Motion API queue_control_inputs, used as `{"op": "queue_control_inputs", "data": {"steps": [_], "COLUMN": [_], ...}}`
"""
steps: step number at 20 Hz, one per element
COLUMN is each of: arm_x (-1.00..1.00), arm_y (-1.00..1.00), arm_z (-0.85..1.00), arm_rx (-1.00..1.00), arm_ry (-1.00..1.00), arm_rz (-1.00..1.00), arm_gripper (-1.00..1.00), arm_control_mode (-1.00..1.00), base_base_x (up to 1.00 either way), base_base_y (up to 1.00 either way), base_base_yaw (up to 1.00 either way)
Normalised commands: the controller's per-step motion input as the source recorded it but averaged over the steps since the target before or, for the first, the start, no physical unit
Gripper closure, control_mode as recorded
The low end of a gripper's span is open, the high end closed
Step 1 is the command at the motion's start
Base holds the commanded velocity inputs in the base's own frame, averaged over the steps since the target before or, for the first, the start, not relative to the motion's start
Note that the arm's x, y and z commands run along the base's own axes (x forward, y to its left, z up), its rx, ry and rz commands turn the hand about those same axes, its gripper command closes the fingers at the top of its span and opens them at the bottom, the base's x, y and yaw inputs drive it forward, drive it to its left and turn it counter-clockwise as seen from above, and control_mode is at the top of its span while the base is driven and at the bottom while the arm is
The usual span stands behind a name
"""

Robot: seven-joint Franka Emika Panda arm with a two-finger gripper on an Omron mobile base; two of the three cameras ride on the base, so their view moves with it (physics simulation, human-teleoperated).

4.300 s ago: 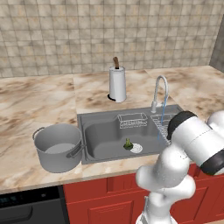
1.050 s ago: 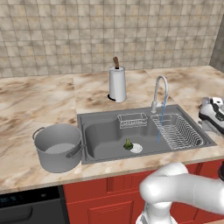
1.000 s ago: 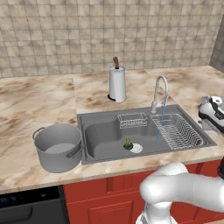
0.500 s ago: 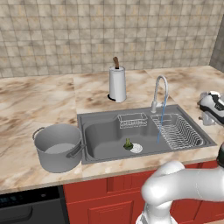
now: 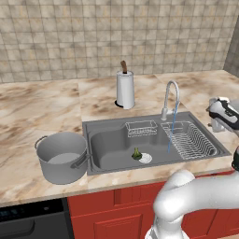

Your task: Dump the broccoli from the pot into the sink. Then turn on the water and wash the broccoli. Then turn off the water and put the broccoli back in the pot.

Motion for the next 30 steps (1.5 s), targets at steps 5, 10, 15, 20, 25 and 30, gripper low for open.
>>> {"op": "queue_control_inputs", "data": {"steps": [5,10,15,20,25,30], "arm_x": [0.41,0.38,0.34,0.28,0.31,0.28], "arm_y": [0.0,0.0,0.0,-0.09,-0.14,-0.03], "arm_z": [-0.02,-0.13,-0.23,-0.16,-0.16,-0.2], "arm_rx": [0.0,0.0,0.0,0.02,0.06,0.07], "arm_ry": [0.03,0.07,0.07,0.03,0.0,0.0], "arm_rz": [0.03,0.03,0.04,0.06,0.06,0.05], "arm_gripper": [-1.0,-1.0,-1.0,-1.0,-1.0,-1.0], "arm_control_mode": [-1.0,-1.0,-1.0,-1.0,-1.0,-1.0], "base_base_x": [0.0,0.0,0.0,0.0,0.0,0.0], "base_base_y": [0.0,0.0,0.0,0.0,0.0,0.0], "base_base_yaw": [0.0,0.0,0.0,0.0,0.0,0.0]}}
